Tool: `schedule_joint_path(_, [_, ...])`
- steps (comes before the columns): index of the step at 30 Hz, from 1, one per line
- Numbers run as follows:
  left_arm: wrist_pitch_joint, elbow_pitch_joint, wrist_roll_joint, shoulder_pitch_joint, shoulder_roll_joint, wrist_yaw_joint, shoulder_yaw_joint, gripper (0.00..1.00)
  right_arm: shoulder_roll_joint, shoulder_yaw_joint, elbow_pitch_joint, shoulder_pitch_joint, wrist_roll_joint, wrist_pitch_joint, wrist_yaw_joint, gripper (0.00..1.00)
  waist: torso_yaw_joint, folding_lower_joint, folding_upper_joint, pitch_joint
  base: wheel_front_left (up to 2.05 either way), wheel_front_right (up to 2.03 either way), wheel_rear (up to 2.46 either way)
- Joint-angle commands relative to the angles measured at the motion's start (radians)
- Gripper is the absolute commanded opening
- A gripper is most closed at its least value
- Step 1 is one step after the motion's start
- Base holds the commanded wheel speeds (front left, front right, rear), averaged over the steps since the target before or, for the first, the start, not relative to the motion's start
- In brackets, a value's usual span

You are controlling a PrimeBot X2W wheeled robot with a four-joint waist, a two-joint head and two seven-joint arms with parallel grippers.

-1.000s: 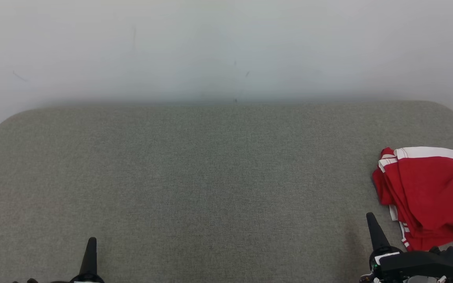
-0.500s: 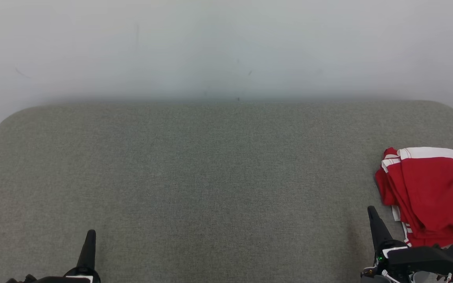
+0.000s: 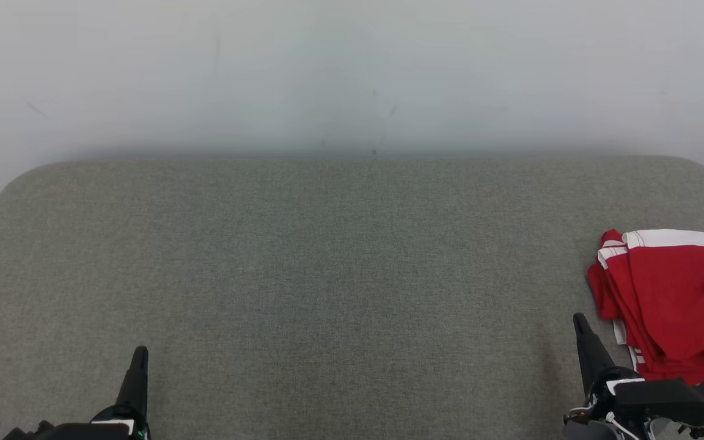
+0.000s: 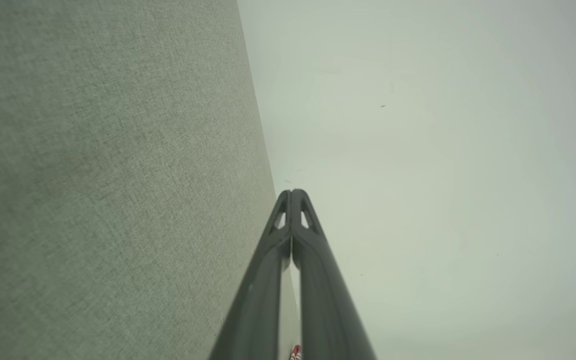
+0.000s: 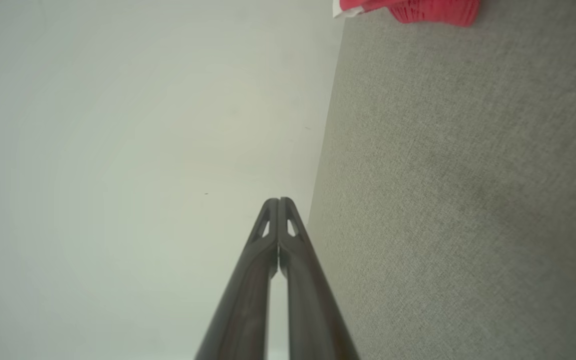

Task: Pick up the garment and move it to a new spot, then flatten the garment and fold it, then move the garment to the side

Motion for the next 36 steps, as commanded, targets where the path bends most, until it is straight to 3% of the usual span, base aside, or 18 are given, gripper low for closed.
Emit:
schedule_joint_path(1, [0.005,-0.009,-0.027,-0.017,0.004,-0.006,0.005,0.00,0.000,-0.003,-0.012,-0.008,0.023,0.005,-0.002,0.00,0.001,0.0000,-0.0001,0.001,0.00,0.00,0.00])
schedule_joint_path(16, [0.032,-0.018,-0.119,-0.028,0.004,-0.008,0.012,0.00,0.000,-0.010,-0.029,-0.013,0.129,0.030,-0.002,0.00,0.009,0.0000,-0.0001,0.006,0.00,0.00,0.00])
schedule_joint_path(36, [0.031,-0.017,-0.118,-0.027,0.004,-0.008,0.012,0.00,0.000,-0.010,-0.028,-0.012,0.126,0.031,-0.002,0.00,0.009,0.0000,-0.0001,0.006,0.00,0.00,0.00])
